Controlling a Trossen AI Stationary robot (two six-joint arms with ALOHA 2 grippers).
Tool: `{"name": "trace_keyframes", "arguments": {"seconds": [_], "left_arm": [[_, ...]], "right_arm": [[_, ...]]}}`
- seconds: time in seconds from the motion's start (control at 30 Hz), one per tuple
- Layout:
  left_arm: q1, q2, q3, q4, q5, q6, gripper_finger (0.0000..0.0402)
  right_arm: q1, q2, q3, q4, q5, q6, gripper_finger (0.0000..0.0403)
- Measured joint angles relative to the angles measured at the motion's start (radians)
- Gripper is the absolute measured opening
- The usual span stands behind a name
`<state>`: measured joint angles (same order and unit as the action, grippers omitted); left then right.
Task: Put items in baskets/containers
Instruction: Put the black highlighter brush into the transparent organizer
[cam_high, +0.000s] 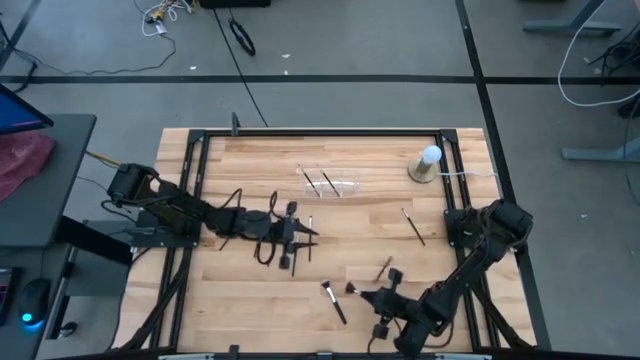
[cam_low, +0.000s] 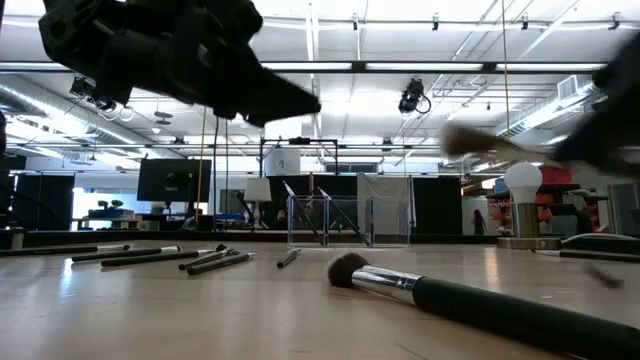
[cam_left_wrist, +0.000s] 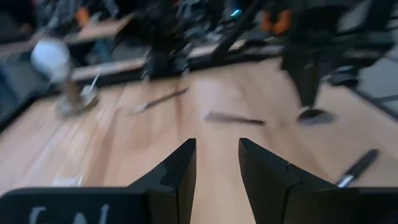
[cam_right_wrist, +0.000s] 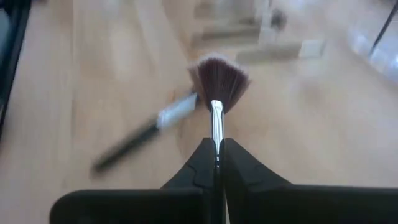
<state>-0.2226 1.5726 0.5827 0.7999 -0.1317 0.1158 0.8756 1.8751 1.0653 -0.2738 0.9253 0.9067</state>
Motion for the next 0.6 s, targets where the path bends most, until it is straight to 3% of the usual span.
{"name": "trace_keyframes", "arguments": {"seconds": [0.1, 0.3, 0.6], "left_arm": [[-0.019, 0.000, 0.000, 0.051, 0.053, 0.056, 0.0126], [-0.054, 0.000, 0.000, 0.130, 0.114, 0.136, 0.0126], [-0.064, 0.000, 0.000, 0.157, 0.181, 0.181, 0.0126]], "right_arm": [[-0.039, -0.027, 0.005, 0.172, 0.024, -0.220, 0.0010], [-0.123, -0.054, 0.005, 0.374, -0.054, -0.653, 0.0011], [-0.218, -0.158, -0.023, 0.376, -0.206, -0.881, 0.0011]]}}
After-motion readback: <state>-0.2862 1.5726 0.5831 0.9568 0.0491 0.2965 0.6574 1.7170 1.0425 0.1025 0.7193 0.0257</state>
